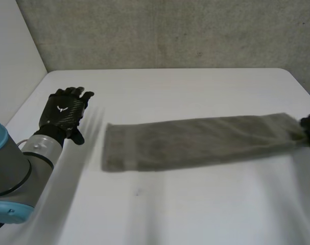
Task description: Fold the laundry
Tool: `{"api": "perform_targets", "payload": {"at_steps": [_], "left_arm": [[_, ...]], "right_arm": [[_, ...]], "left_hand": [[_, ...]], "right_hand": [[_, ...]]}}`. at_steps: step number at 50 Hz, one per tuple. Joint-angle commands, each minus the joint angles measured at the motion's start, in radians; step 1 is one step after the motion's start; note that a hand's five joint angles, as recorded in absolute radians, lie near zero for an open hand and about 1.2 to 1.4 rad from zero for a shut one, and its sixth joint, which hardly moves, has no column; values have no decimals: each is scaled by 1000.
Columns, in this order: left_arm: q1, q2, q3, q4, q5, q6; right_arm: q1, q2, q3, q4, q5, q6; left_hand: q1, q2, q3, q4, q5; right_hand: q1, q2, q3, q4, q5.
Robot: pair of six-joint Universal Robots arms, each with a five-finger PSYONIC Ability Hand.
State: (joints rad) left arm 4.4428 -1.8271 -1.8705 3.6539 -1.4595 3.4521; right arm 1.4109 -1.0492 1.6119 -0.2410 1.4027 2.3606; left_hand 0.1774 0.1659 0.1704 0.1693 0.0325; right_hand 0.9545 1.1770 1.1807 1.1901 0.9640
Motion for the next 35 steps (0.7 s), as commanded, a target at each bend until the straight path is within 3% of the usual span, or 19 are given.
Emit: {"api": "perform_targets", "payload": {"at_steps": [1, 5, 6, 8, 11, 12, 13, 14, 16, 21, 30, 31, 32, 34, 35], "left_arm": [[0, 11, -1, 0, -1, -2], [0, 17, -2, 0, -1, -2], [0, 17, -3, 0, -1, -2], [0, 20, -9, 0, -1, -2], [0, 26, -13, 3, -1, -2], [0, 28, -15, 3, -1, -2], [0, 28, -15, 3, -1, -2], [0, 28, -15, 3, -1, -2], [0, 31, -16, 3, -1, -2], [0, 32, -16, 5, -1, -2], [1, 31, -16, 5, -1, -2], [1, 29, -16, 5, -1, -2], [1, 29, -16, 5, -1, -2], [0, 29, -18, 5, -1, -2], [0, 29, -18, 5, -1, -2]], "right_arm": [[8, -83, -3, -30, 23, -57], [165, -190, -9, -61, -39, 58], [166, -190, -9, -61, -39, 58], [302, -219, -24, -78, -88, 109], [373, -215, -35, -83, -111, 115], [448, -207, -50, -86, -129, 114], [527, -183, -72, -90, -145, 111], [528, -183, -72, -90, -145, 111], [693, -102, -133, -93, -163, 111], [847, 10, -194, -95, -169, 114], [984, 201, -268, -93, -159, 91], [982, 207, -274, -93, -143, 95], [982, 207, -274, -93, -143, 95], [981, 189, -273, -84, -123, 103], [981, 189, -273, -84, -123, 103]], "left_hand": [[-3, 9, 4, 5, -33], [-3, 9, 4, 5, -33], [-3, 9, 4, 5, -33], [-3, 9, 4, 5, -33], [-3, 9, 4, 5, -33], [-3, 9, 4, 5, -33], [-3, 9, 4, 5, -33], [-3, 9, 4, 5, -33], [-3, 9, 4, 5, -33], [-3, 9, 4, 5, -33], [-3, 9, 4, 5, -33], [-3, 9, 4, 5, -33], [-3, 9, 4, 5, -33], [-3, 9, 4, 5, -33], [-3, 9, 4, 5, -33]], "right_hand": [[442, 219, 216, 206, 258], [442, 219, 216, 206, 258], [442, 219, 216, 206, 258], [442, 219, 216, 206, 258], [442, 219, 216, 206, 258], [442, 219, 216, 206, 258], [442, 219, 216, 206, 258], [442, 219, 216, 206, 258], [442, 219, 216, 206, 258], [442, 219, 216, 206, 258], [419, 197, 193, 184, 235], [-17, -239, -243, -252, -201], [-21, -244, -247, -257, -205], [-708, -930, -934, -944, -892], [-711, -933, -937, -947, -895]]}}
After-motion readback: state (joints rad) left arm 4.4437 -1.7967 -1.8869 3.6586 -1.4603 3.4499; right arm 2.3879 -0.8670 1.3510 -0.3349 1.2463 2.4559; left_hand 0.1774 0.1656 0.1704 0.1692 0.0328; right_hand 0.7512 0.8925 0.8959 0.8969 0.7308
